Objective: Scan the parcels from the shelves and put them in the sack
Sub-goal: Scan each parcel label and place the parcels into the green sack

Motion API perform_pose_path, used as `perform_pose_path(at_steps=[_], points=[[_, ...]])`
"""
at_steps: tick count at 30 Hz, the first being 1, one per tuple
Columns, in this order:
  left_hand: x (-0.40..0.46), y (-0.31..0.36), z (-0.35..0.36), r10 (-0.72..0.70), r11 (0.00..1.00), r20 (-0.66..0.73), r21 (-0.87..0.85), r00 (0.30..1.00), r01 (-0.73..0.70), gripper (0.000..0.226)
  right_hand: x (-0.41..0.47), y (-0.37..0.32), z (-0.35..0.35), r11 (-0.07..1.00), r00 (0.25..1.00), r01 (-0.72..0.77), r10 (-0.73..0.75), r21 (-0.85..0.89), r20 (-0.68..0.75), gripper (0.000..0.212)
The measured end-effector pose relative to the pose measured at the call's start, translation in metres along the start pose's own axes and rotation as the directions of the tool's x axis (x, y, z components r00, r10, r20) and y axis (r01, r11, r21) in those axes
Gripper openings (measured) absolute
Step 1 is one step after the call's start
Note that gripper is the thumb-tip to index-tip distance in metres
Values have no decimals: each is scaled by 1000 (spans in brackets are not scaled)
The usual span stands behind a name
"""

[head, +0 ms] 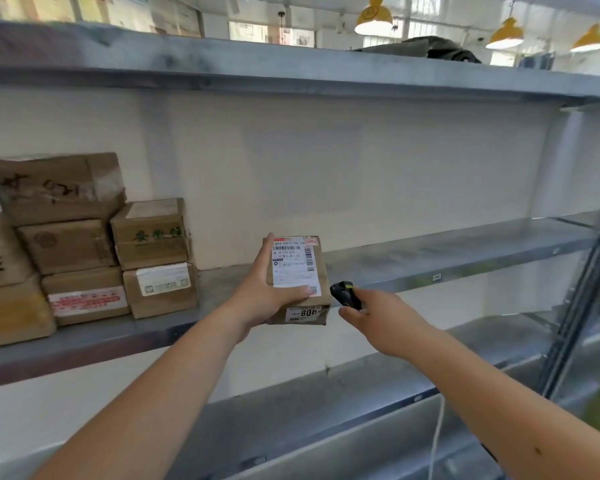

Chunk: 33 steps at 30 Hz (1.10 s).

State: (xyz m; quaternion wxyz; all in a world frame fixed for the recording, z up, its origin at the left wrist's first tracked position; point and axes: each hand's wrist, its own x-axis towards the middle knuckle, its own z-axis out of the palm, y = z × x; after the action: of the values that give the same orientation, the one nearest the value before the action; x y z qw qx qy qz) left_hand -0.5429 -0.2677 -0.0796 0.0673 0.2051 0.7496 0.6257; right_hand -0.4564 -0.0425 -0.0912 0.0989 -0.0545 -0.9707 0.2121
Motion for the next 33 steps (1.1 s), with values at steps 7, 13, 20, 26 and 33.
perform_pose_path(at_steps=[7, 13, 20, 26, 33], points=[[-7, -11, -8, 189, 982, -83, 28, 978, -187, 126, -17, -15, -10, 992, 999, -22, 18, 128, 33, 32], [5, 1, -24, 414, 858, -164, 398, 895, -324, 126, -40, -36, -20, 983, 999, -39, 37, 179, 15, 28], [33, 2, -37, 500, 745, -38, 528, 865, -407, 122, -56, -62, -28, 998, 997, -49, 47, 33, 60, 39], [47, -1, -40, 530, 692, 62, 545, 846, -473, 120, -70, -70, -28, 989, 987, -136, 141, -63, 77, 45], [49, -4, -38, 551, 677, 112, 519, 827, -522, 118, -89, -76, -23, 972, 973, -206, 216, -116, 79, 48]])
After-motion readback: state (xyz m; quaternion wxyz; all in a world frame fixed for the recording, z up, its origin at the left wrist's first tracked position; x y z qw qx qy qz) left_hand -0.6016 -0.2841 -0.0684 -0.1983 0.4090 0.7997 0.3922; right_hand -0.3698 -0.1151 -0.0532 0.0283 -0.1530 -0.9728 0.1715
